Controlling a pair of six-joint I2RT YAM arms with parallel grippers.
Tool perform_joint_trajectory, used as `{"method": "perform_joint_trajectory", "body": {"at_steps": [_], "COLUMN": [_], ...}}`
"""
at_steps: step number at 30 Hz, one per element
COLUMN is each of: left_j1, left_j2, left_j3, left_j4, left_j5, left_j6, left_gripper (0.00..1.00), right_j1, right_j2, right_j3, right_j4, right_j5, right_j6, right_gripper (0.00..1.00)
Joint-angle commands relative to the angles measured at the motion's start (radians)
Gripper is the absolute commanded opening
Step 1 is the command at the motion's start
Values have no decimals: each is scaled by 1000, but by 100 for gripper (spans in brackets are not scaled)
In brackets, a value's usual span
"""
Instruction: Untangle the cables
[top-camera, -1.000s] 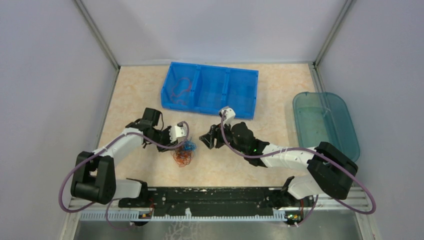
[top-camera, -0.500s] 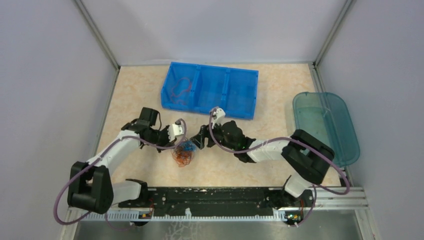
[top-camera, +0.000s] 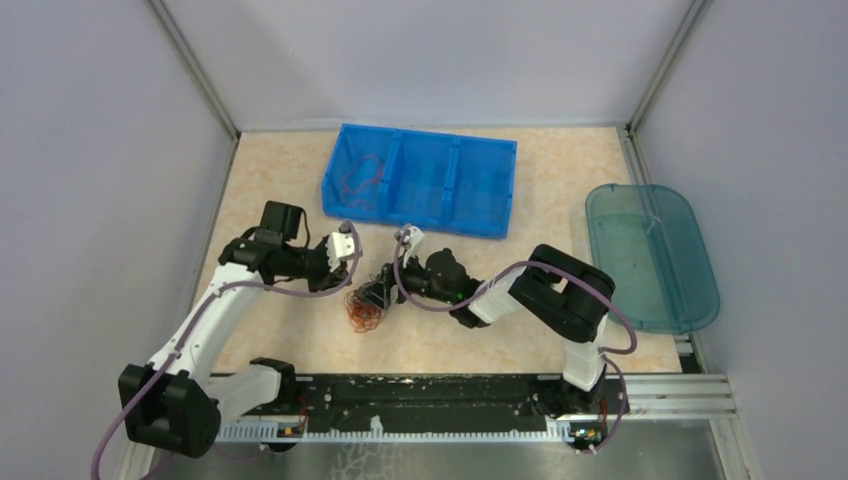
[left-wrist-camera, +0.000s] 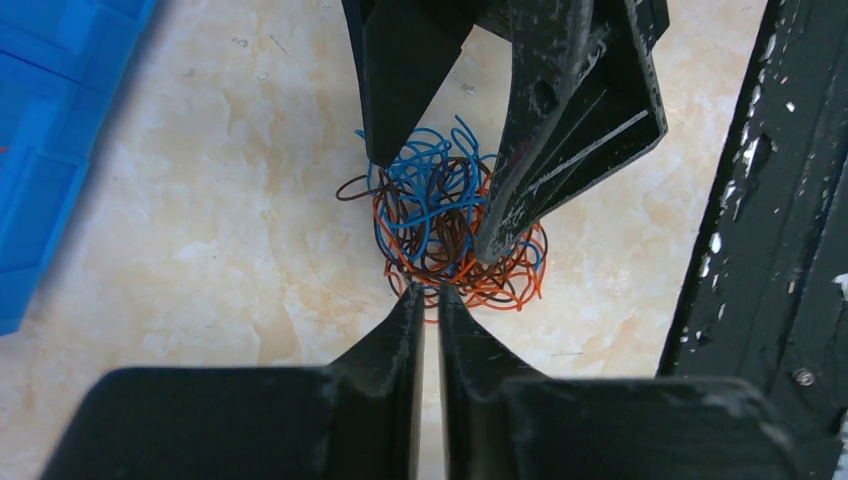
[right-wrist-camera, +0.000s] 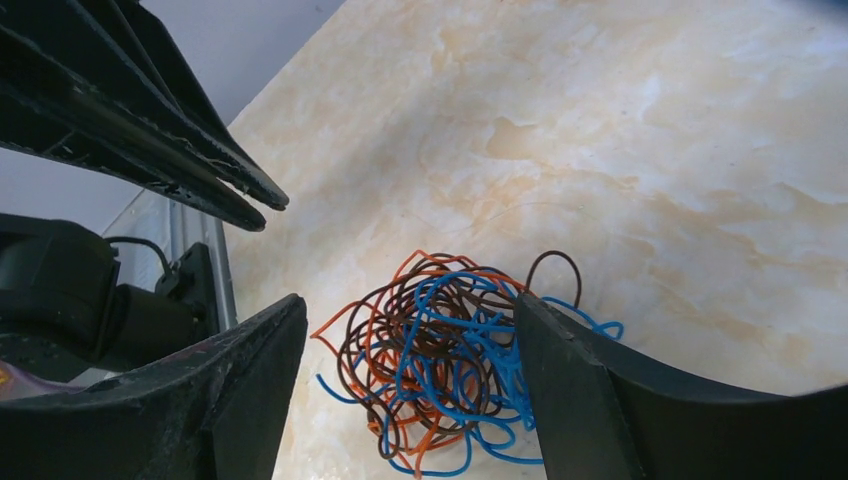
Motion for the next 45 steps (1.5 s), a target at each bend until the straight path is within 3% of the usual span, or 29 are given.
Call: {"method": "perform_joint_trajectory", "body": {"at_steps": [1, 4, 10, 18, 32, 39, 45], "left_j1": [4, 4, 34, 89, 106, 116, 127], "left_j2": [-22, -8, 84, 202, 303, 302, 279], "left_j3": [3, -90, -164, -151, -105, -106, -140], "left_j4": [-40, 12, 110, 204, 197, 112, 141], "left_j5": [11, -71, -116, -66, 64, 46, 1], "left_j6": [-11, -41, -78, -81, -105, -6, 32], "left_gripper": [25, 47, 55, 51, 42, 38, 34], "right_j1": [28, 29, 29, 29, 29, 29, 29], "right_j2": [22, 34, 40, -6, -36, -52, -60], "right_j3": [71, 66, 49, -15, -38, -39, -33], "right_j4": [20, 13, -40, -87, -79, -95, -100], "right_j5": [9, 31, 74, 159, 169, 182, 190], "right_j6": [-59, -59, -36, -14, -1, -2, 1], "right_gripper": [77, 73, 46, 34, 34, 34, 34]}}
